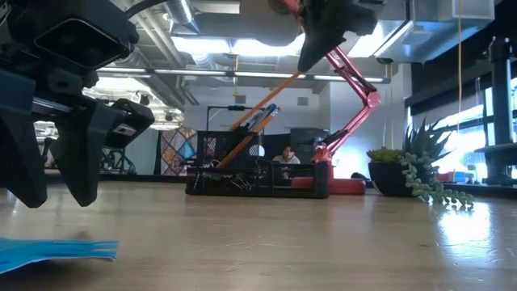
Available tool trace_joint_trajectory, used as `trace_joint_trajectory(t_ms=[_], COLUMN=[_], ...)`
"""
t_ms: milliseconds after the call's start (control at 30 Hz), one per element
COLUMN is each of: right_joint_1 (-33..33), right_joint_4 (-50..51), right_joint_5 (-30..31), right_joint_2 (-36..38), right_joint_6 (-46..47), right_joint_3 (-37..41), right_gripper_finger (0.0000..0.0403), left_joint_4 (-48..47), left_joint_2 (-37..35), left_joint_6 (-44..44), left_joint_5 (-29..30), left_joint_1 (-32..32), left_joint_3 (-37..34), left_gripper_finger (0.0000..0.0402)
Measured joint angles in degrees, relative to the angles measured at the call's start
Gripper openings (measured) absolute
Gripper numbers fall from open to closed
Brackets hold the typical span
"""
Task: Pick and place office supplies into organizer
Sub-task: Put the orange pencil into the black desk organizer
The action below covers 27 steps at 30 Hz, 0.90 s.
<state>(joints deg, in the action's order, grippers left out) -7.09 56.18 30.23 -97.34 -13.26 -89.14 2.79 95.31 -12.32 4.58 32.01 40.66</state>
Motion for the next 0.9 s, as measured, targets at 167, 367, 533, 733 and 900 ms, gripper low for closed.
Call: trace_joint_trajectory(t_ms=[167, 367, 533, 733, 900], right_joint_1=[2.50, 3.65, 3.61, 3.65, 4.24], right_joint_4=[-0.97, -2.71, -7.15, -13.25, -18.34], right_joint_5=[-5.48, -6.59, -7.51, -7.48, -7.42], right_joint_2=[0.00, 0.02, 0.02, 0.02, 0.02], right_joint_6=[-2.90, -5.42, -7.86, -9.04, -9.93], right_joint_3=[0.00, 0.36, 2.80, 6.67, 10.27], right_gripper_finger=[0.0035, 0.0035, 0.0035, 0.0035, 0.0035], left_joint_4=[-0.02, -0.04, -0.04, -0.04, -0.04], left_joint_2=[0.00, 0.00, 0.00, 0.00, 0.00], left_joint_6=[0.00, 0.00, 0.00, 0.00, 0.00], left_joint_5=[0.00, 0.02, 0.04, 0.31, 0.39], left_joint_1=[0.00, 0.00, 0.00, 0.00, 0.00], left_joint_3=[0.00, 0.00, 0.00, 0.00, 0.00], left_gripper_finger=[0.0129, 0.0129, 0.0129, 0.0129, 0.0129])
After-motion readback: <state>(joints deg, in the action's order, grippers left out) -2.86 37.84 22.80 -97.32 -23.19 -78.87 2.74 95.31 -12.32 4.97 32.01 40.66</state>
